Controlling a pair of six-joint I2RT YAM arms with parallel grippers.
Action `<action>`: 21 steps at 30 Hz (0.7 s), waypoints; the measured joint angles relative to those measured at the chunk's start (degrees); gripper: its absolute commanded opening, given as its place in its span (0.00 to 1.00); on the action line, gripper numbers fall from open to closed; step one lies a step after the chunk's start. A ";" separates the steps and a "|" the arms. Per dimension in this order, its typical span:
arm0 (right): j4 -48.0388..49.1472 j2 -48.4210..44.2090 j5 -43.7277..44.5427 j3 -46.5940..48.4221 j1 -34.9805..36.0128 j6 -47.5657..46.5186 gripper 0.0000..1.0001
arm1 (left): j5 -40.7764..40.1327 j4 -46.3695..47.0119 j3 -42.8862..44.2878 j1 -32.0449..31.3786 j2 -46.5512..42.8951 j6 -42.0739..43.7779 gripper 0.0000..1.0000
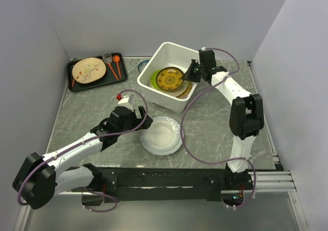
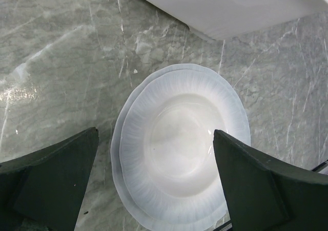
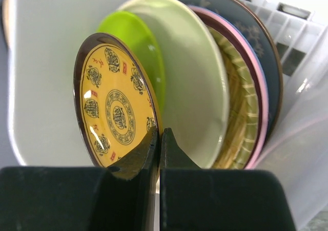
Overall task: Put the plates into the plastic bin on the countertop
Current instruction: Place the plate in the plastic bin.
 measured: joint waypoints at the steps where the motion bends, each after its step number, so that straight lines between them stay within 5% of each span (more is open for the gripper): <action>1: -0.31 0.35 0.15 0.00 0.00 -0.11 0.06 | 0.02 -0.02 0.00 0.02 0.00 0.00 0.99; 14: 0.11 0.39 0.66 -0.50 -0.15 -0.72 0.13 | 0.63 0.31 -0.04 0.02 1.57 0.02 0.99; 21: 1.77 0.15 -0.39 -0.33 0.11 -0.44 0.54 | 0.50 0.26 -0.52 0.02 0.81 -0.04 0.99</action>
